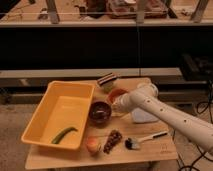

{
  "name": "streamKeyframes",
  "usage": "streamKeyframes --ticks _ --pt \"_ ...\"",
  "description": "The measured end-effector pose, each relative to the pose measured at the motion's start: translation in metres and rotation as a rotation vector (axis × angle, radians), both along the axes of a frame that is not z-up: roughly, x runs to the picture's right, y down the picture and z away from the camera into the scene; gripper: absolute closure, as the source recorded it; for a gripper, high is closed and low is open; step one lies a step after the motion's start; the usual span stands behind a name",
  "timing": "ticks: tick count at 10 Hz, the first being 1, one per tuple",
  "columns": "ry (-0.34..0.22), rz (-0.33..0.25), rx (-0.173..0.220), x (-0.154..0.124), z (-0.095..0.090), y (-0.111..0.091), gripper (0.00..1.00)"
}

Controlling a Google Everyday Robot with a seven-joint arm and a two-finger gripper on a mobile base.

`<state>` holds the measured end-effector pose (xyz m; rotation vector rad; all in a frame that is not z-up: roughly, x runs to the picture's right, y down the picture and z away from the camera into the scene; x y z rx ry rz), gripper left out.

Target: Place fork in tray

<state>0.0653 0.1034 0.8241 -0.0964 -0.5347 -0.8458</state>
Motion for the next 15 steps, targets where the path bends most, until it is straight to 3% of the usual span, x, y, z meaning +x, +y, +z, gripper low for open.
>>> streamKeyframes --ticks 3,7,11,15 --pt "0.018 0.014 0.011 -0.002 -0.001 -0.002 0.80" --pt "0.000 0.046 0.013 -0.007 -0.006 -0.008 0.80" --pt "-0.017 0.103 0.044 -0.013 -0.036 -0.036 0.80" --pt "-0.008 0.156 0.070 -0.007 -0.047 -0.047 0.80"
